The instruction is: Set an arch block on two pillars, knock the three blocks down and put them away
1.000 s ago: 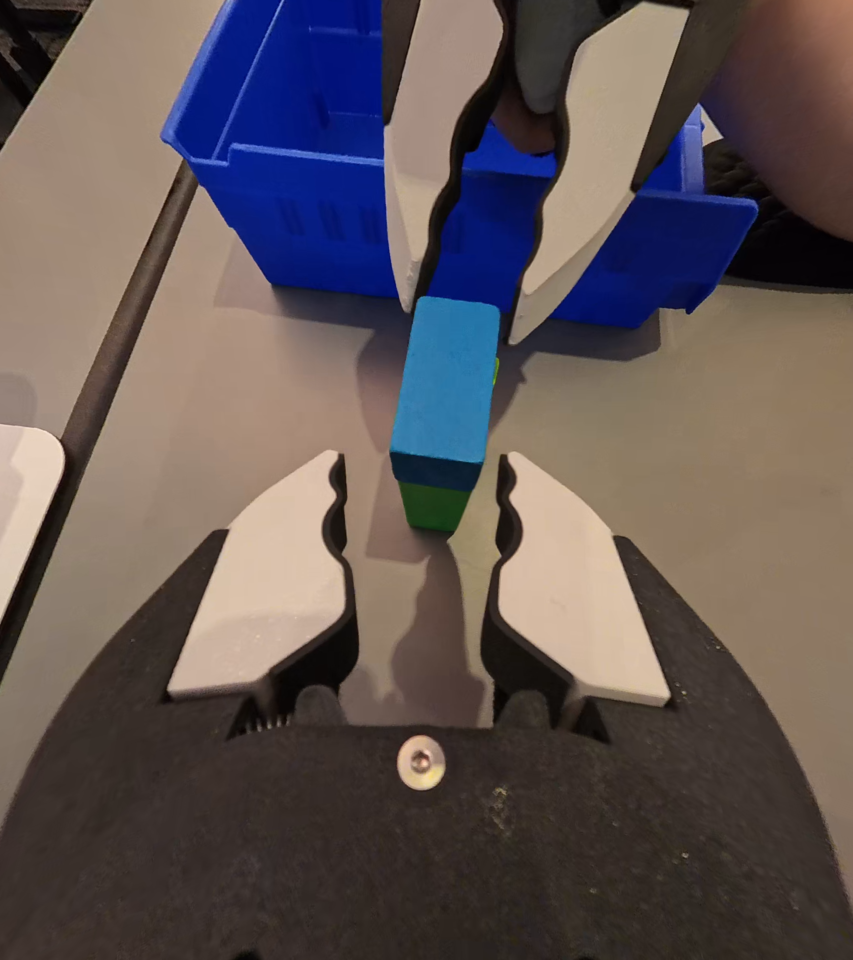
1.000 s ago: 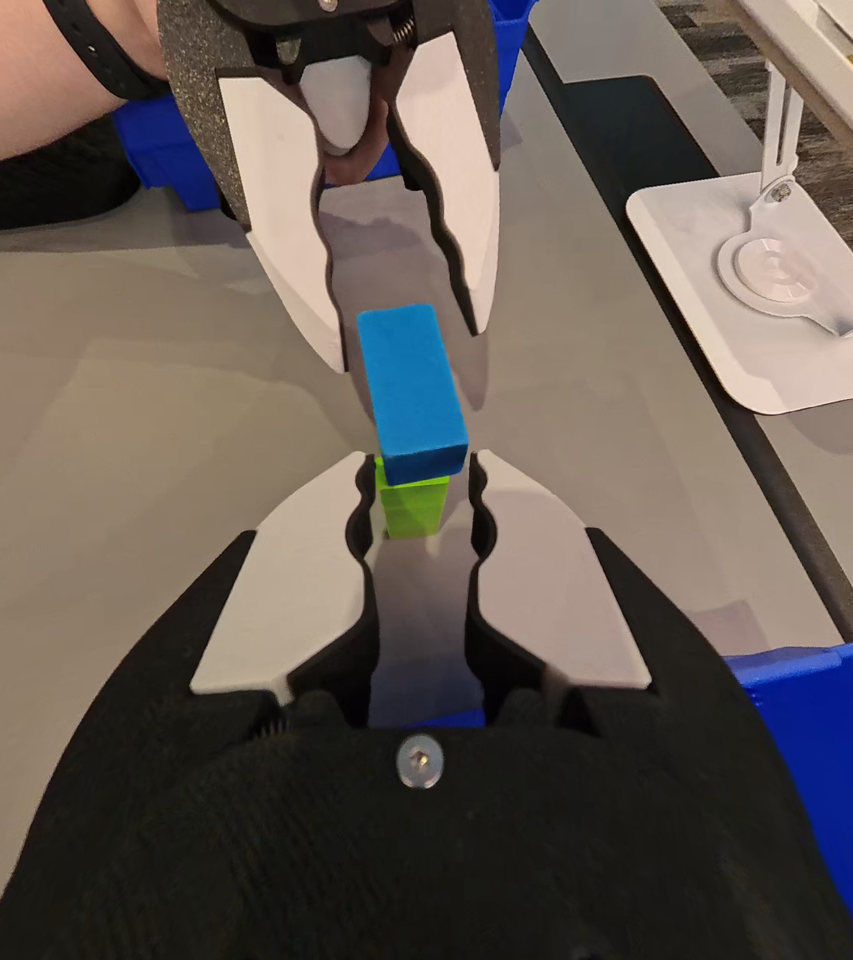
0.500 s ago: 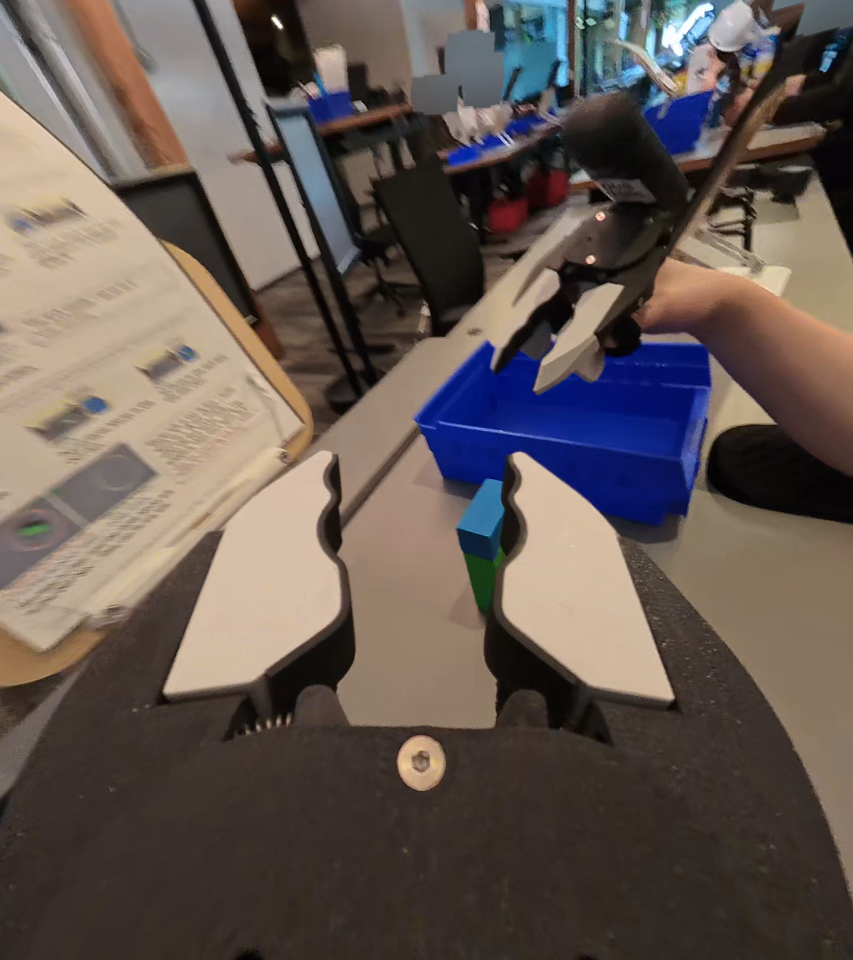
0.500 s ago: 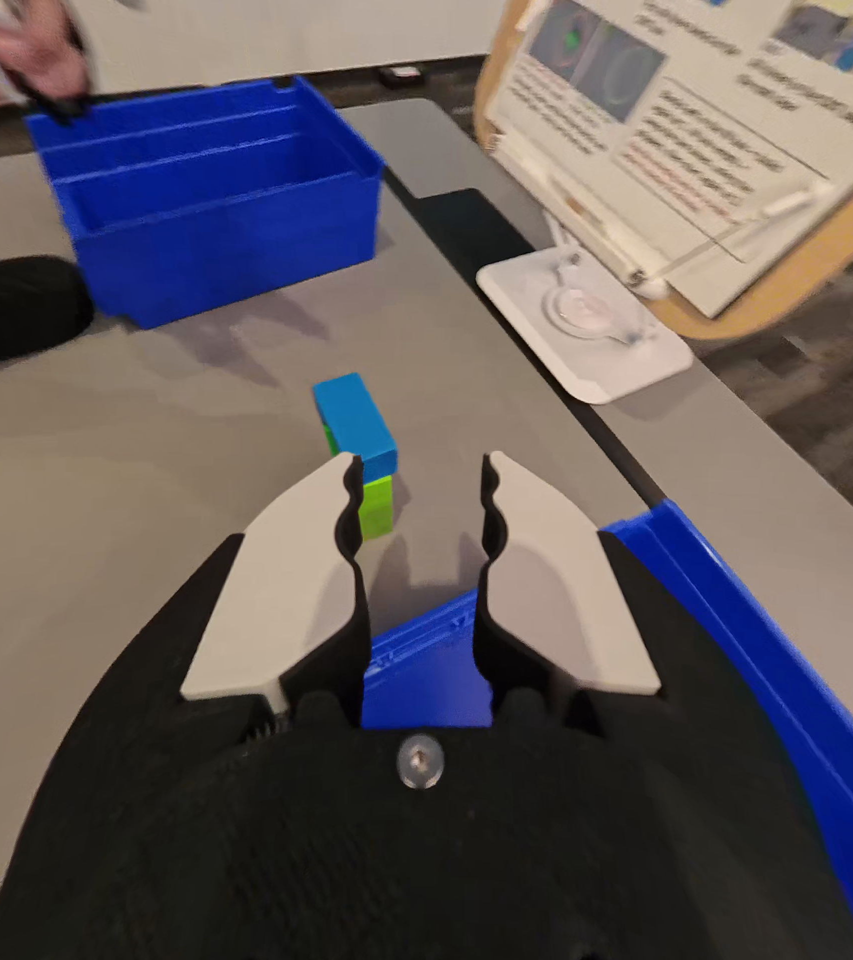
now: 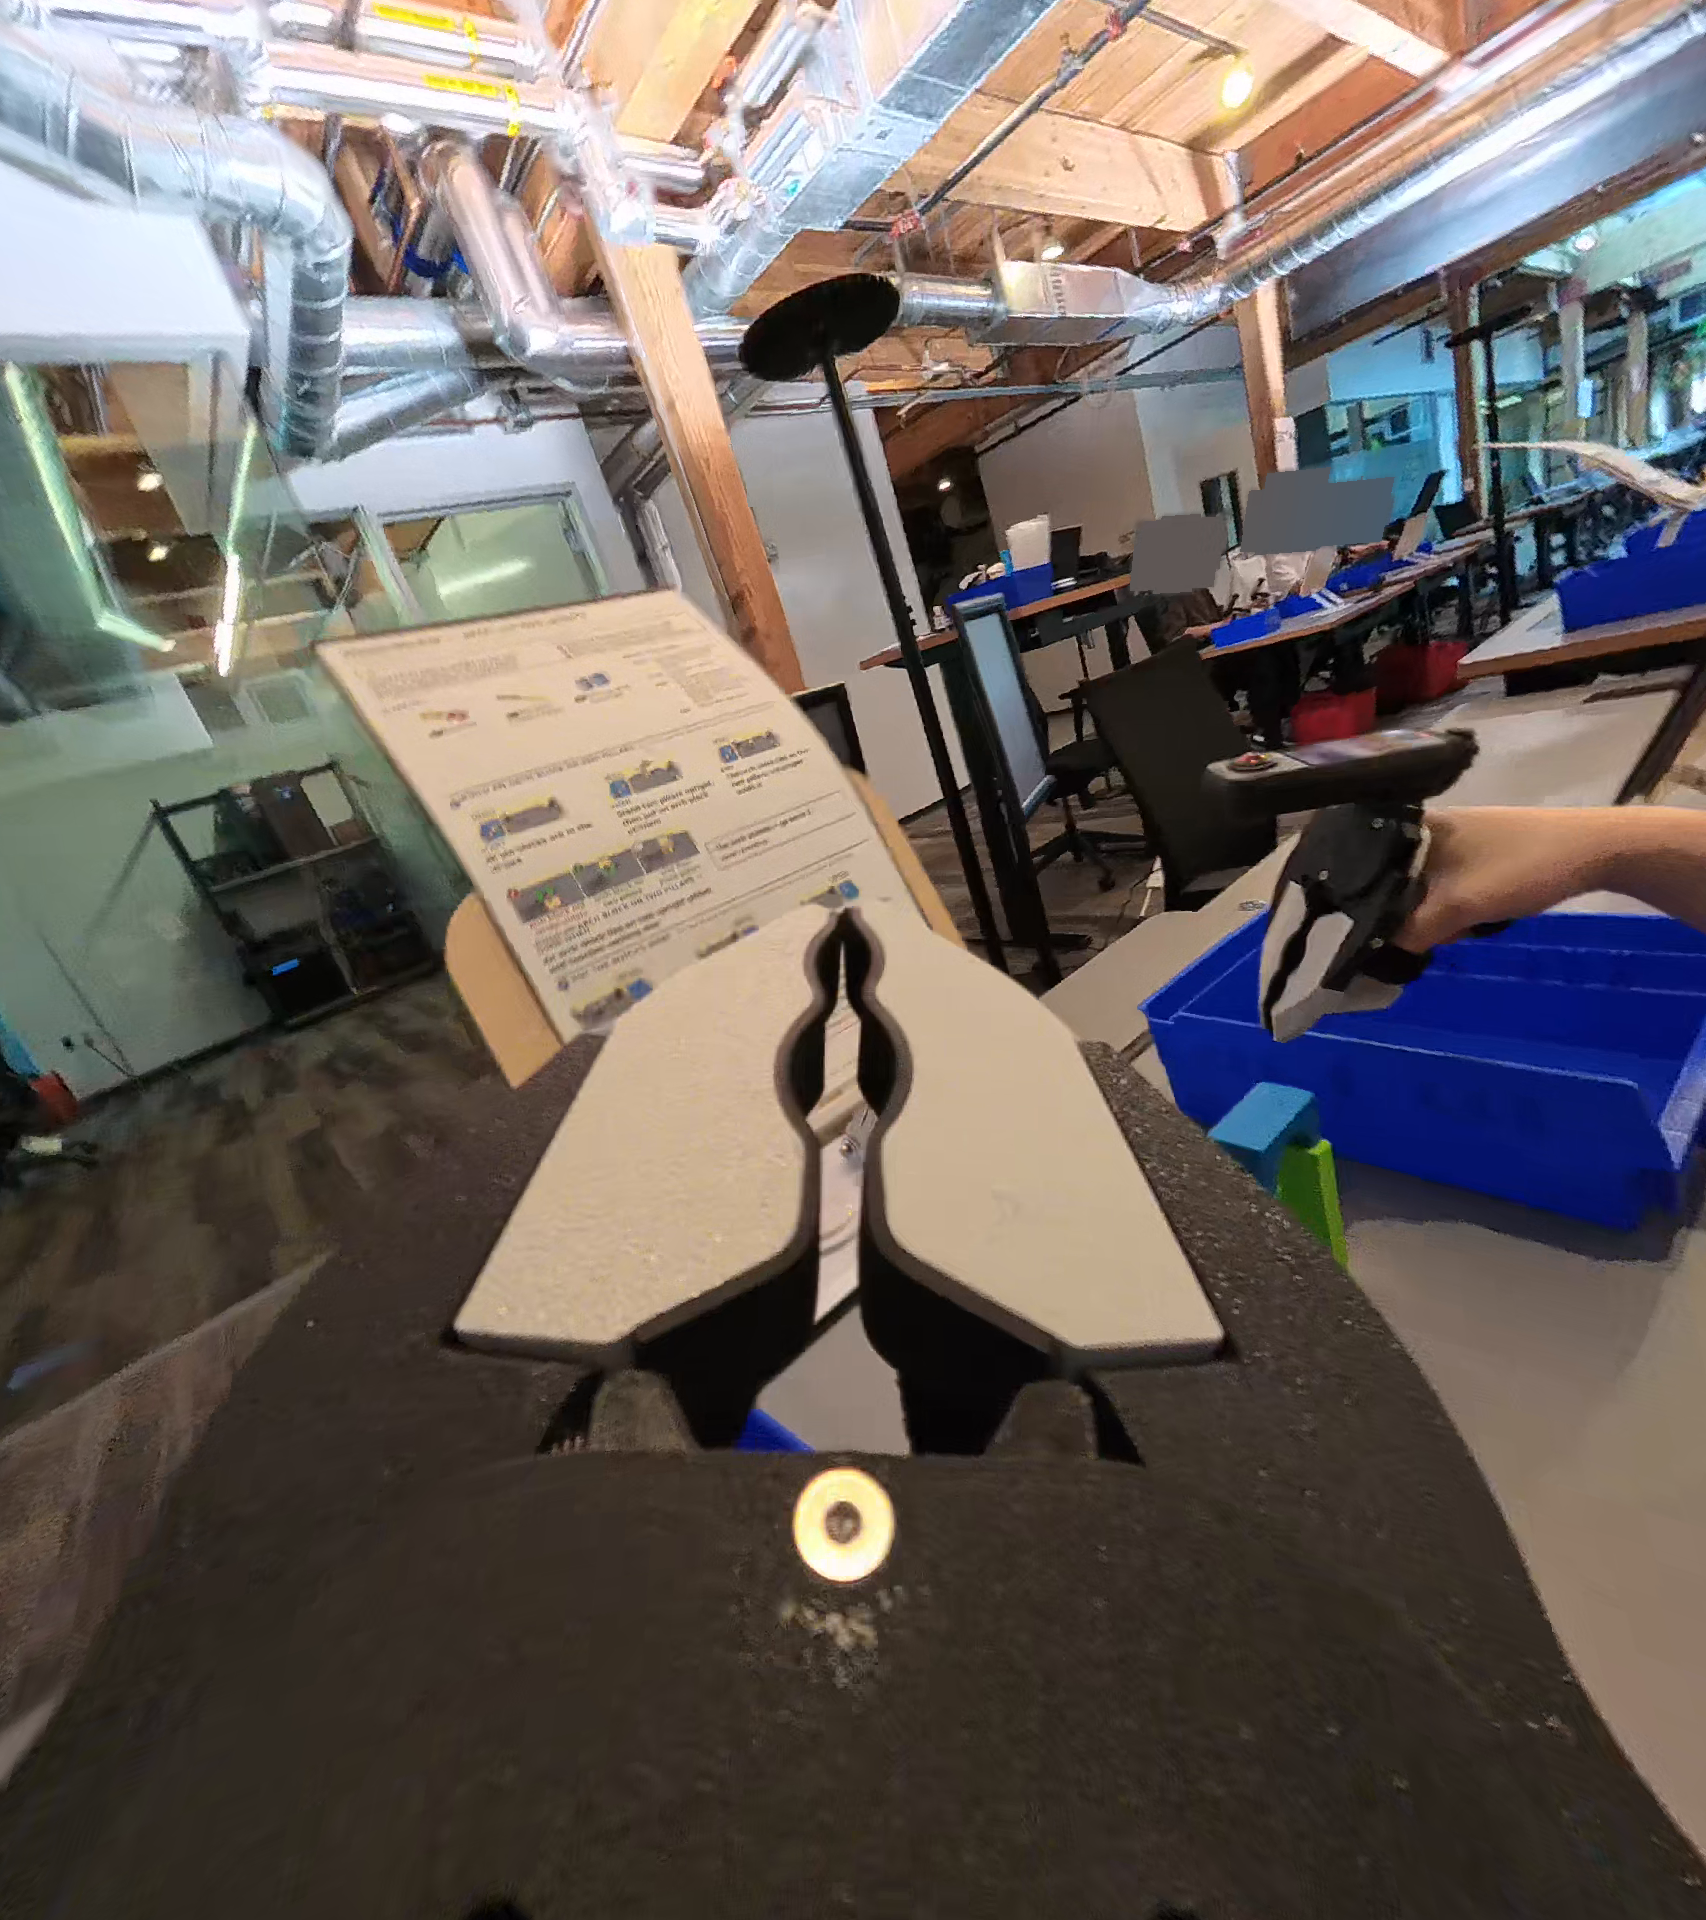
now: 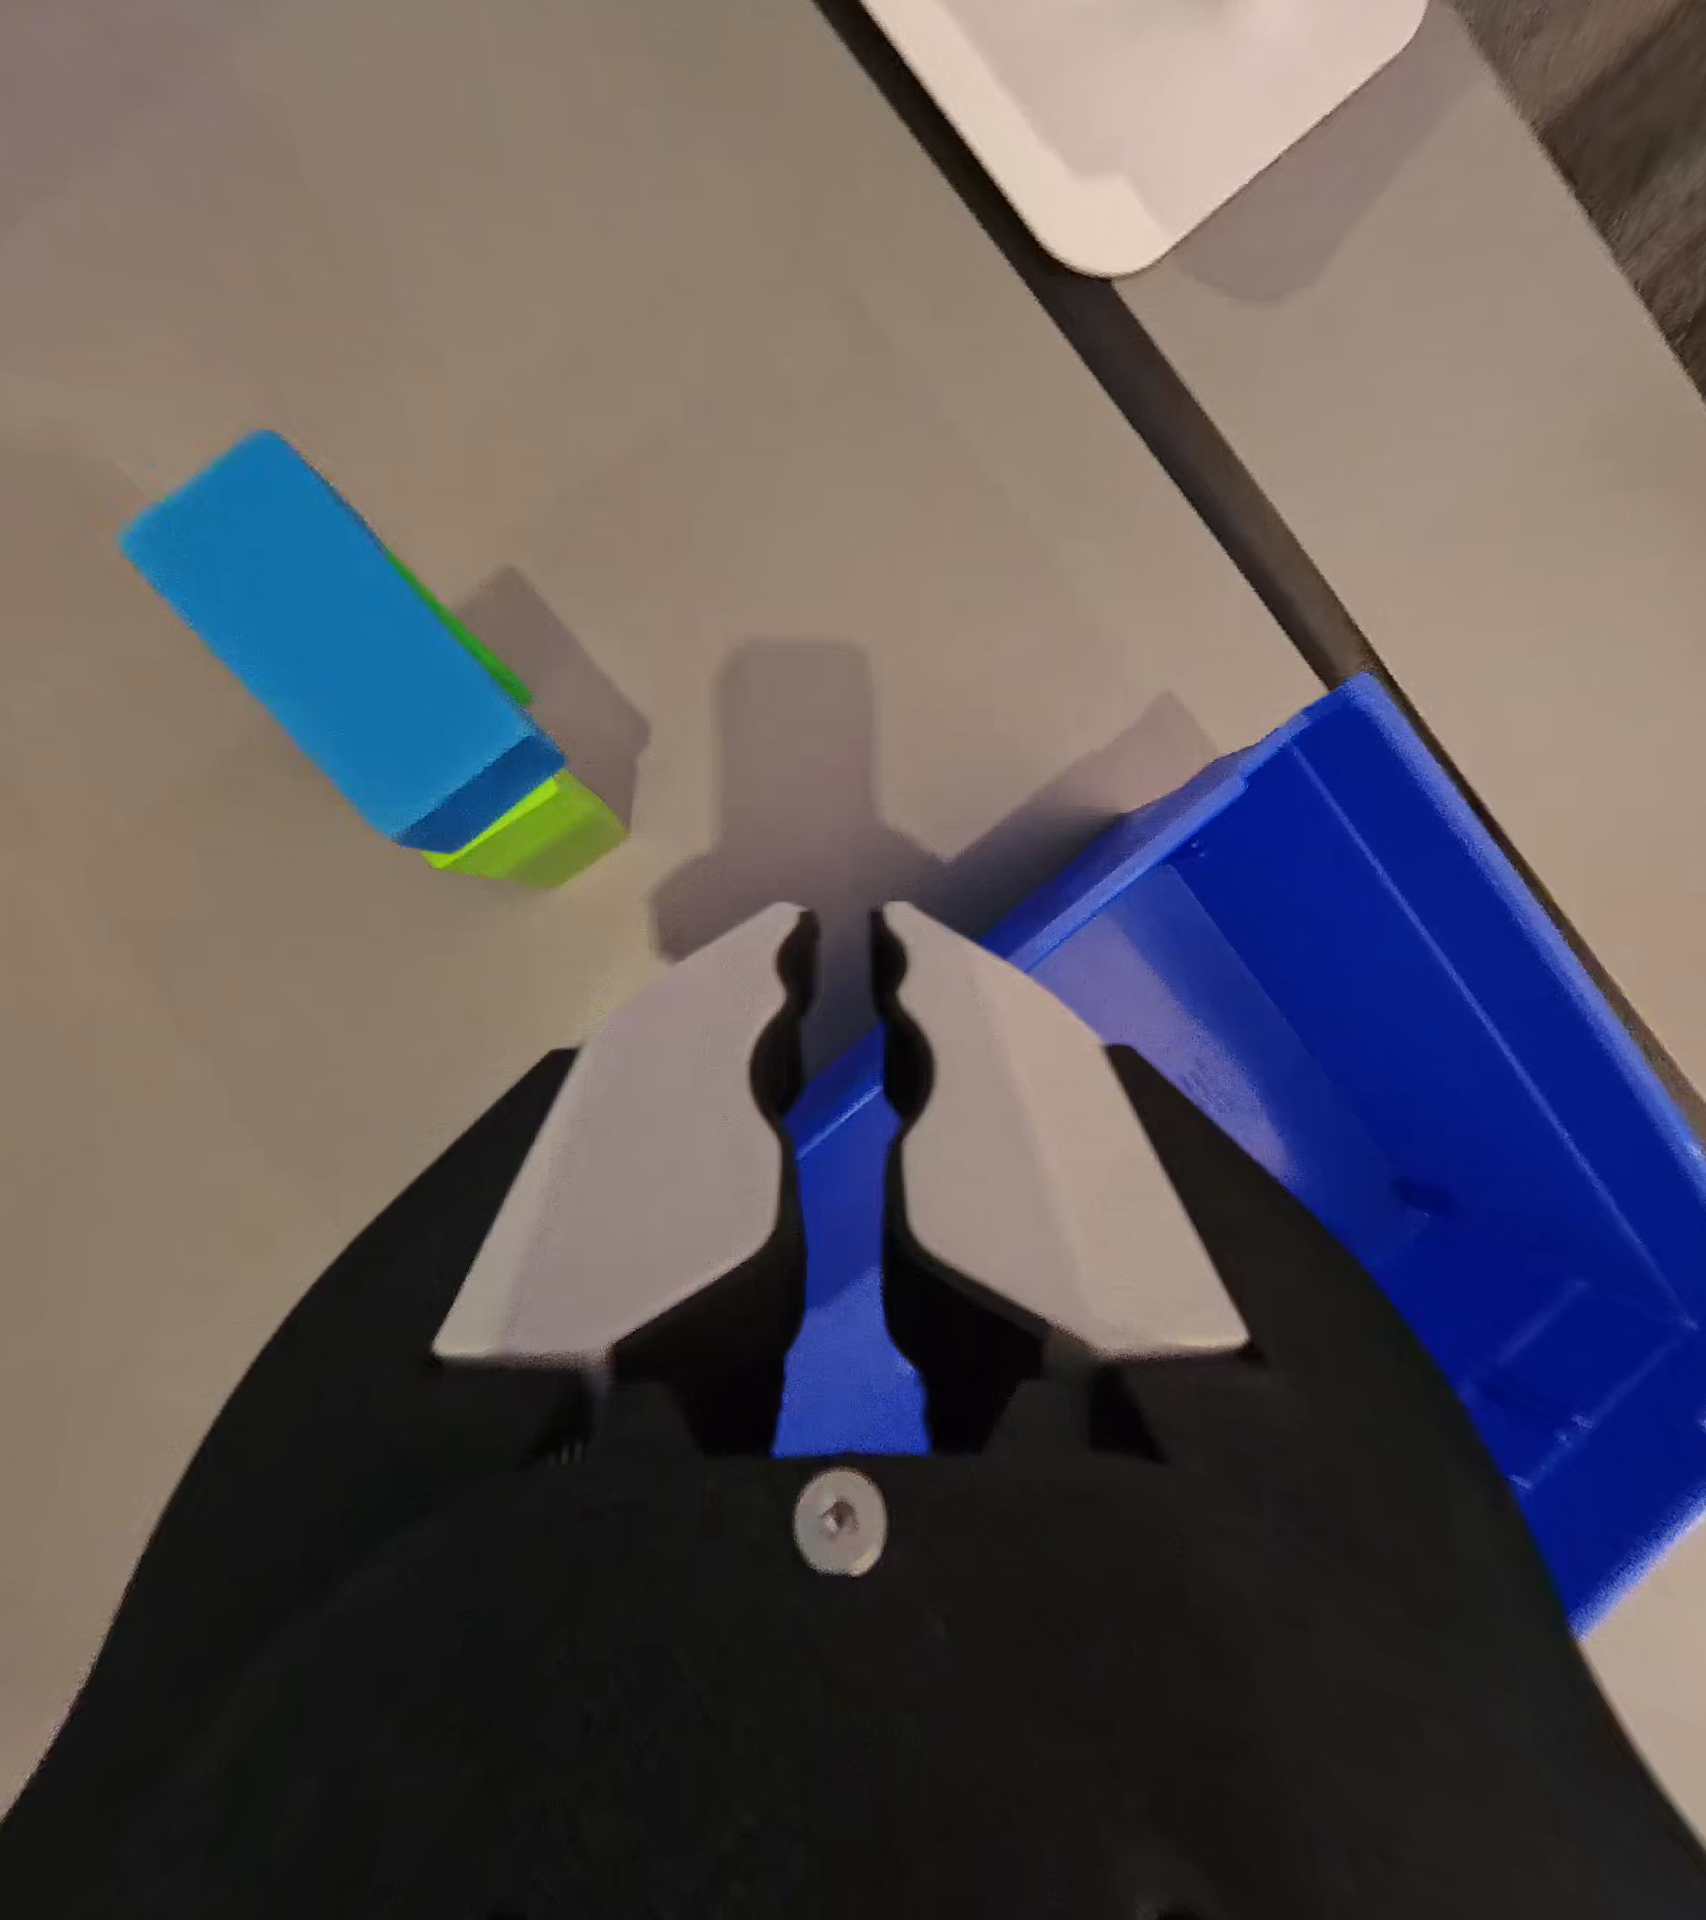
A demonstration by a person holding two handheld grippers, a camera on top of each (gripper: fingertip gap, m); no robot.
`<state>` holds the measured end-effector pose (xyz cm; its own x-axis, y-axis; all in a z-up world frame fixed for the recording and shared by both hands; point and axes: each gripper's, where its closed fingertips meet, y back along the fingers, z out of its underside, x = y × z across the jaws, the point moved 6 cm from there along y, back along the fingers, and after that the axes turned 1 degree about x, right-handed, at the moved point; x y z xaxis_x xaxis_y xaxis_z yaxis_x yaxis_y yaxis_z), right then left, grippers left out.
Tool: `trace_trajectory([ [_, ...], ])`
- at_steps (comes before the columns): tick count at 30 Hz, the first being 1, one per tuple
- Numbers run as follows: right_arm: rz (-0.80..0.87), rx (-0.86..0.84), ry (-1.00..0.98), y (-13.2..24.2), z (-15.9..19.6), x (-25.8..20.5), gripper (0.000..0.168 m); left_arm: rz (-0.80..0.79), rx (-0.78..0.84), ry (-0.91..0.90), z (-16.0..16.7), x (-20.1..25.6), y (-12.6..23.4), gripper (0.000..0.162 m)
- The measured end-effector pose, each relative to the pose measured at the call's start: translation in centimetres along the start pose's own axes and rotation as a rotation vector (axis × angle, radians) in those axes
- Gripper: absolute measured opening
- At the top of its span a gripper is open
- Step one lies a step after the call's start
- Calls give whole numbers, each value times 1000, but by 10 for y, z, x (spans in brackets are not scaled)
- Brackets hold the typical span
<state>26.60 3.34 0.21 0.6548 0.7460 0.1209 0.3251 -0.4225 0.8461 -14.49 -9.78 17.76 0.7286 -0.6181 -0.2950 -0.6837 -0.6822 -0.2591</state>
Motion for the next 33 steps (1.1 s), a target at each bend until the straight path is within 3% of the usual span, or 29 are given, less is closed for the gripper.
trace_trajectory([
  [1,-7,-23,3,-2,-3,1,1,-30,-19,27,6,-7,-1,0],
  [7,-42,-151,-105,-14,-14,-1,1,-264,-328,35,62,-31,-16,0],
  [11,-16,-186,-198,-20,-14,-4,1,-463,-438,24,91,-44,-24,0],
  [17,24,-266,-268,-29,-6,-10,1,-453,-478,92,109,-48,-30,0],
  [33,62,-352,-306,-39,2,-15,2,-383,-484,144,109,-49,-25,0],
])
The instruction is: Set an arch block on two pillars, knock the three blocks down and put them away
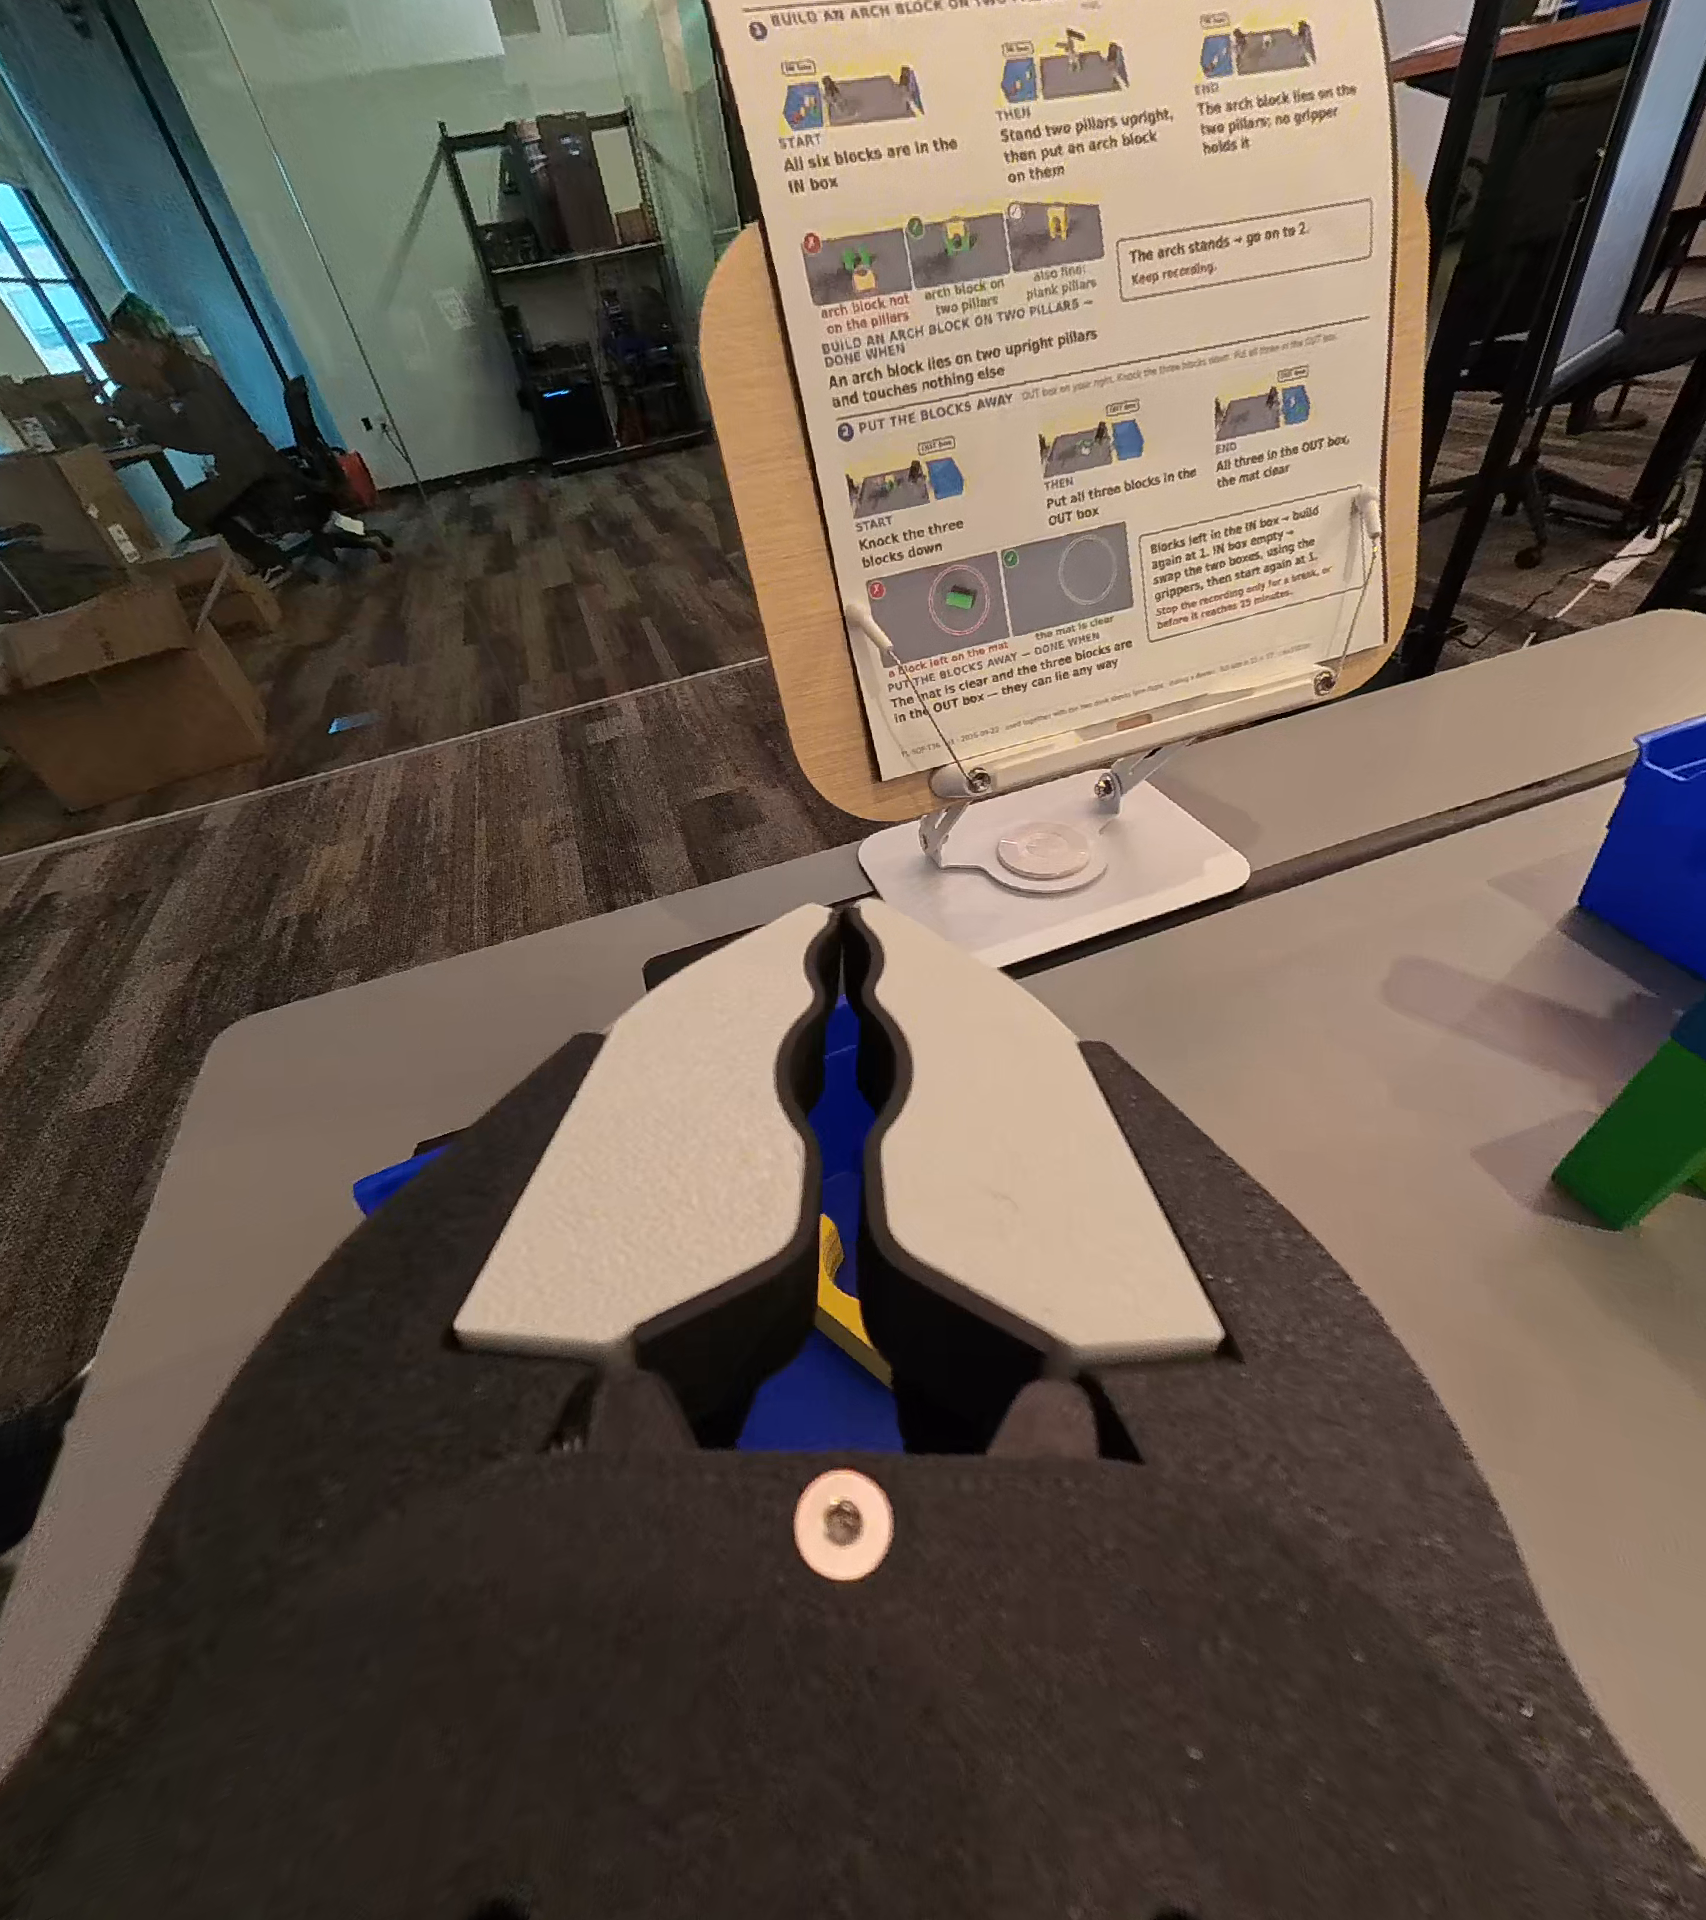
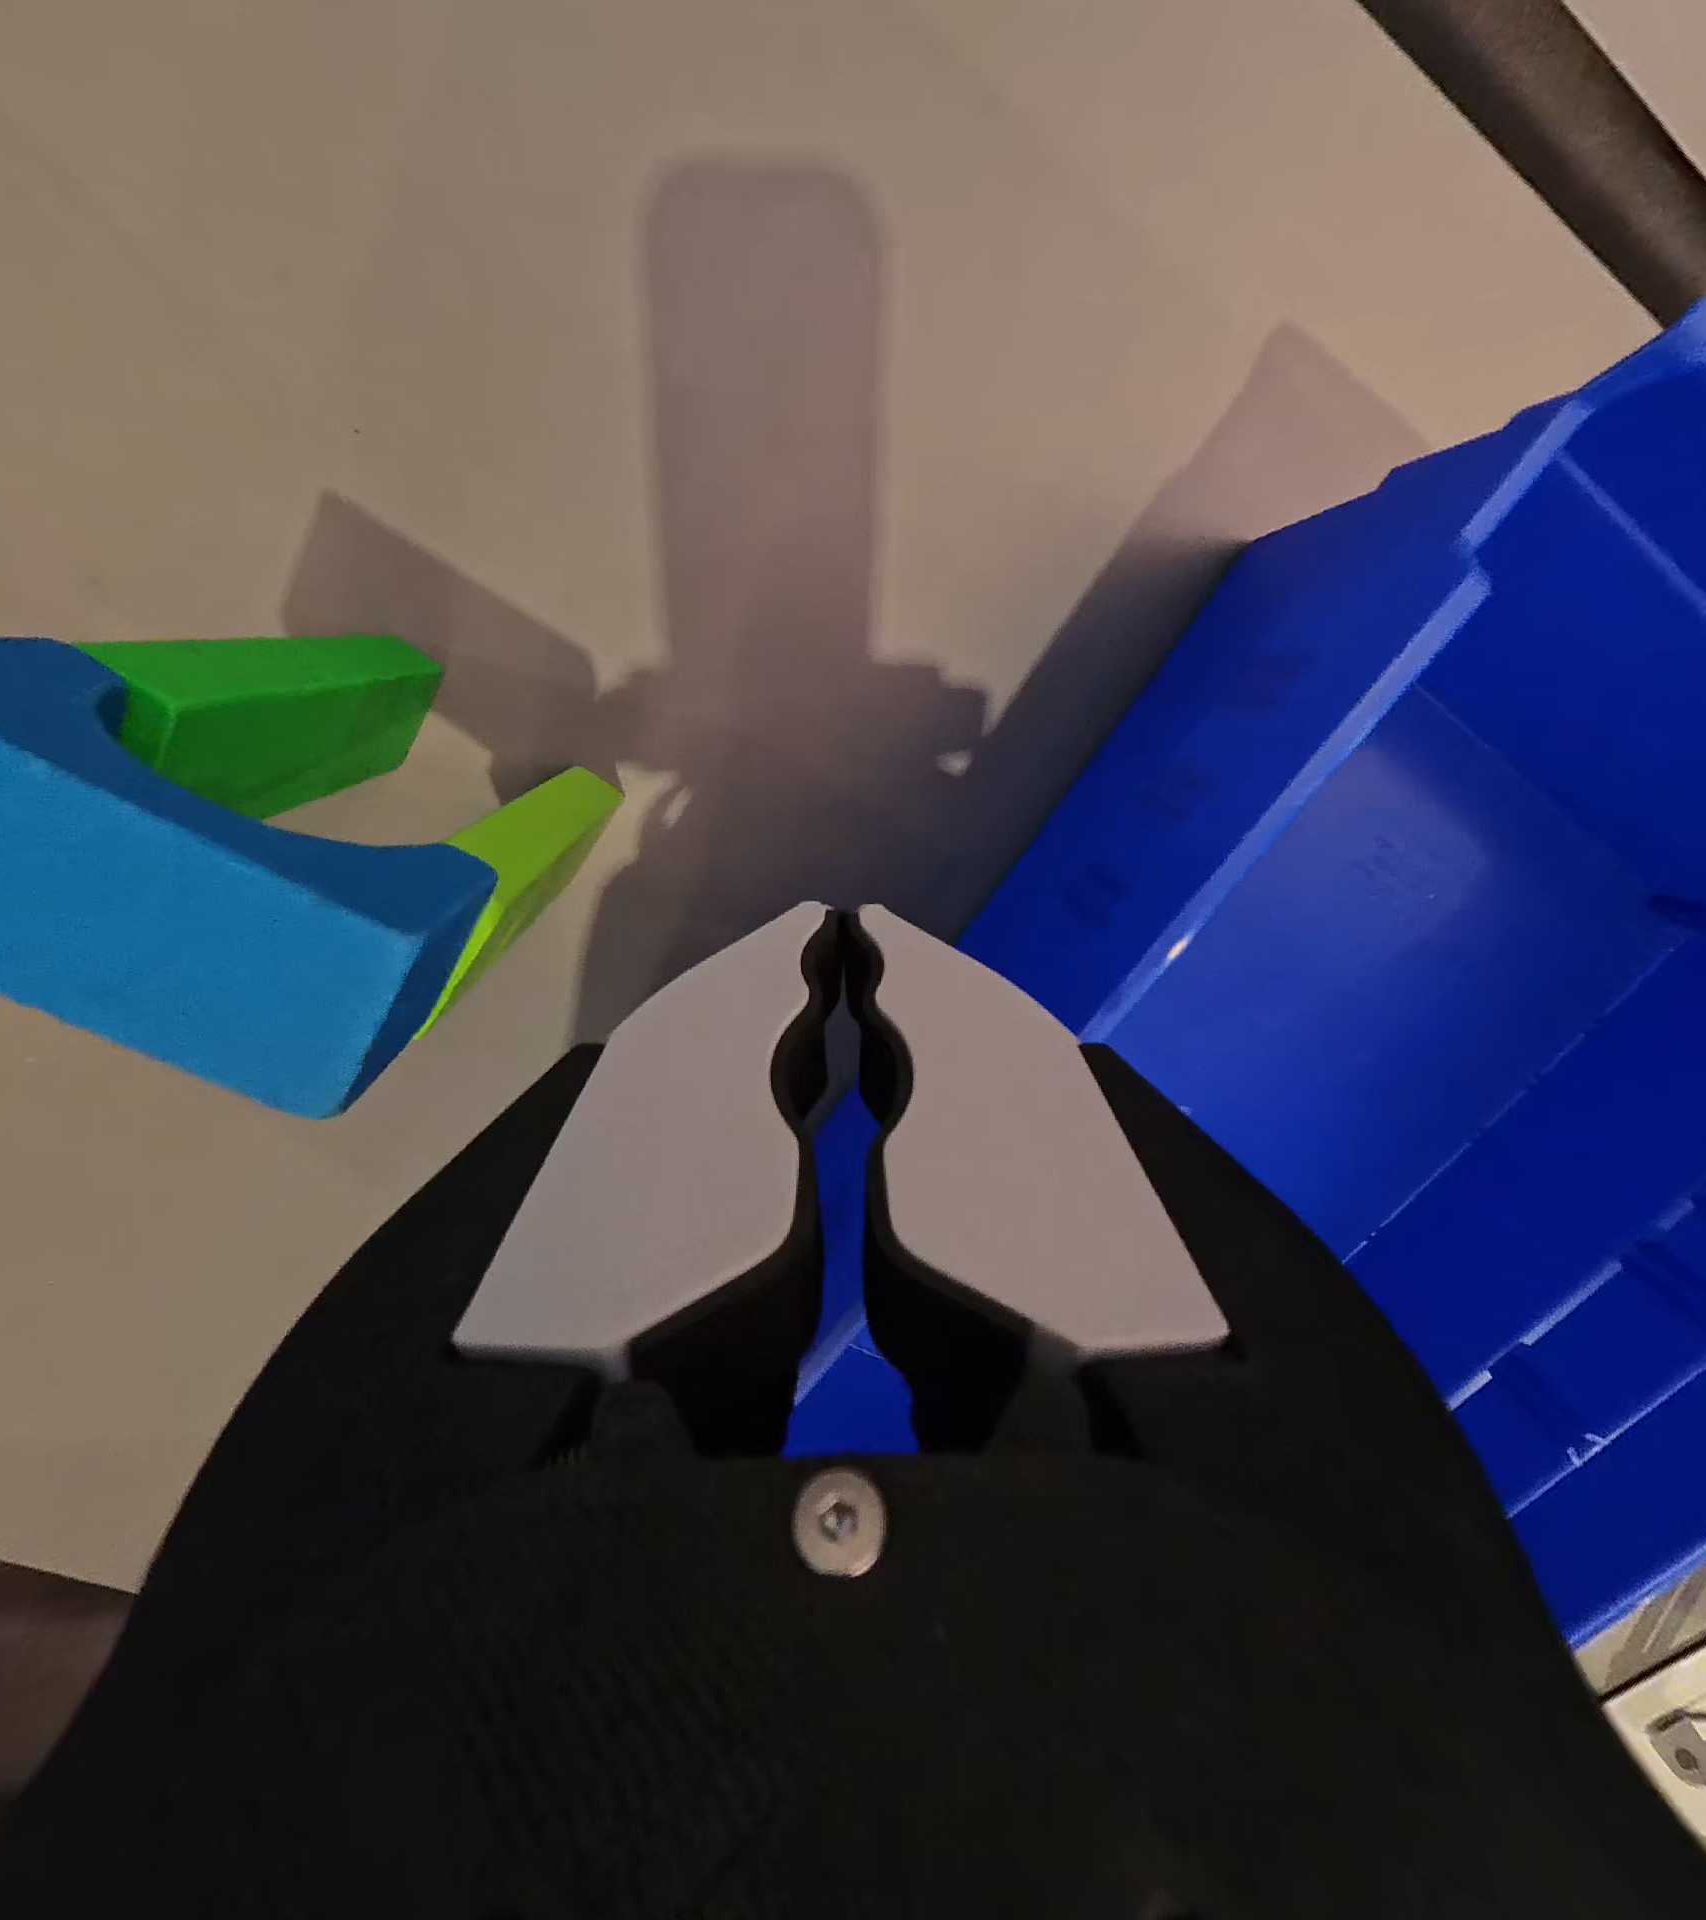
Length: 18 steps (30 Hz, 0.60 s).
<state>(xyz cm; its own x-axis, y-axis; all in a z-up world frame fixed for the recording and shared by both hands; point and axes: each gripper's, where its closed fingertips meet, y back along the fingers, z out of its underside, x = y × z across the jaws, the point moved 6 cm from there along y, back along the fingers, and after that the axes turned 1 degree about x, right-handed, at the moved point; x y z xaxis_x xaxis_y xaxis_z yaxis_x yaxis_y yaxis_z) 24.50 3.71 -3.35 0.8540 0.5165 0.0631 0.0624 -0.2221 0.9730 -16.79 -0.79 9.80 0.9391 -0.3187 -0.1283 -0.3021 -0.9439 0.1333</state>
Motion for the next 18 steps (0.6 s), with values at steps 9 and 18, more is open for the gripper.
trace_trajectory([
  [9,-117,-29,59,-4,-16,-49,1,35,-29,-18,3,4,-2,0],
  [18,-117,108,247,30,-58,-115,1,64,-49,-36,4,9,1,0],
])
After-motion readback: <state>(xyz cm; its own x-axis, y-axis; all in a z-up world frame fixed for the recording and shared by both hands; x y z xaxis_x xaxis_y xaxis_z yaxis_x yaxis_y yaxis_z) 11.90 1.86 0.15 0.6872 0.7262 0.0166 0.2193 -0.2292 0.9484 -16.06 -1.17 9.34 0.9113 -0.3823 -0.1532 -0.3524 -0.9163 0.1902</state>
